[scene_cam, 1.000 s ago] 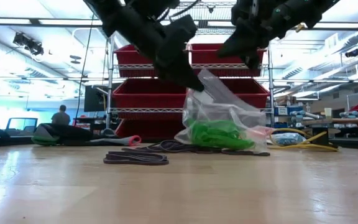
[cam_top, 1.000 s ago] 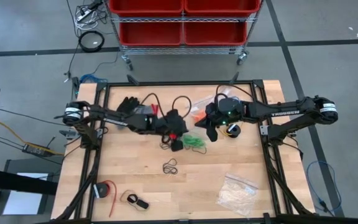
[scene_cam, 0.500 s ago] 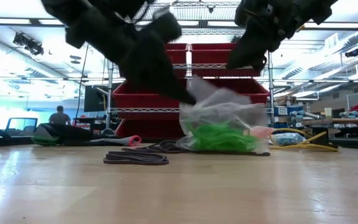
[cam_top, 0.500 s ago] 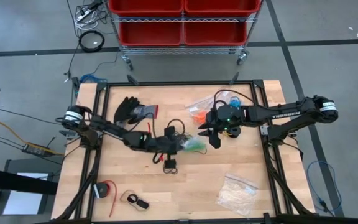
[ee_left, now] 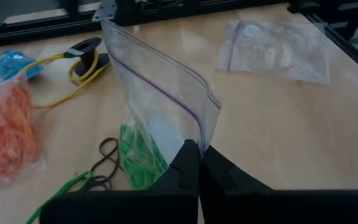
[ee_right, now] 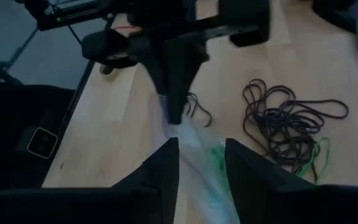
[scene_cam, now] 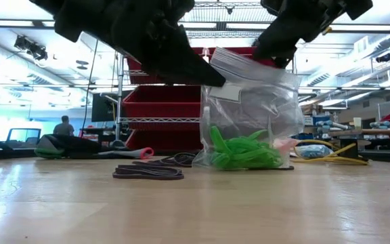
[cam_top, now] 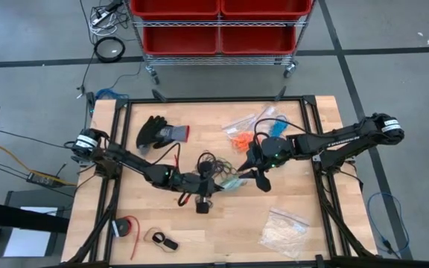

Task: Sort rubber bands
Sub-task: Open the transparent zip bag

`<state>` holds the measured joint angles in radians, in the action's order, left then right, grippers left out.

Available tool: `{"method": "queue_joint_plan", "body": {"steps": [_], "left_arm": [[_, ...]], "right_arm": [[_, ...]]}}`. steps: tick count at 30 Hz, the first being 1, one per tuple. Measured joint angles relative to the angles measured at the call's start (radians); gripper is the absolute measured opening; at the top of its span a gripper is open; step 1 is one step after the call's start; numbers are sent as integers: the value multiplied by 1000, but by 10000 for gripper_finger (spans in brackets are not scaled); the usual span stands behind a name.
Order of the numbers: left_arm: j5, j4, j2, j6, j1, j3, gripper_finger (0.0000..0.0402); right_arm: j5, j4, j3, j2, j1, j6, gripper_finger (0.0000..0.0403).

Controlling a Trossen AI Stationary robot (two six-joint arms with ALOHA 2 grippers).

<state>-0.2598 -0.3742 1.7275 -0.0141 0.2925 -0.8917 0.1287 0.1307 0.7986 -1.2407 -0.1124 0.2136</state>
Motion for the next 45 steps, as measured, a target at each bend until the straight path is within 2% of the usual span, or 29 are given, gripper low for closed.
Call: {"method": "queue_joint_plan", "body": {"steps": [9,20,27,32,39,45], "left_arm": [[3,-20,0,-20,4,0,1],[2,-28,0,-47,4,0,1],[2,-26,0,-51,4,0,1],[2,-25,0,-65,4,0,1],[2,-23,0,-69,4,0,1],[2,-25,0,-69,4,0,1]], "right_arm": [[8,3,0,-34,-31,27,114],[31,-83,0,-178,-52,74,114],[25,-176,0,-175,-52,74,114],[82,-260,0,-170,-52,96,114],[83,-257,0,-169,-69,103,111],[45,-258,0,-169,-91,107,111]]}}
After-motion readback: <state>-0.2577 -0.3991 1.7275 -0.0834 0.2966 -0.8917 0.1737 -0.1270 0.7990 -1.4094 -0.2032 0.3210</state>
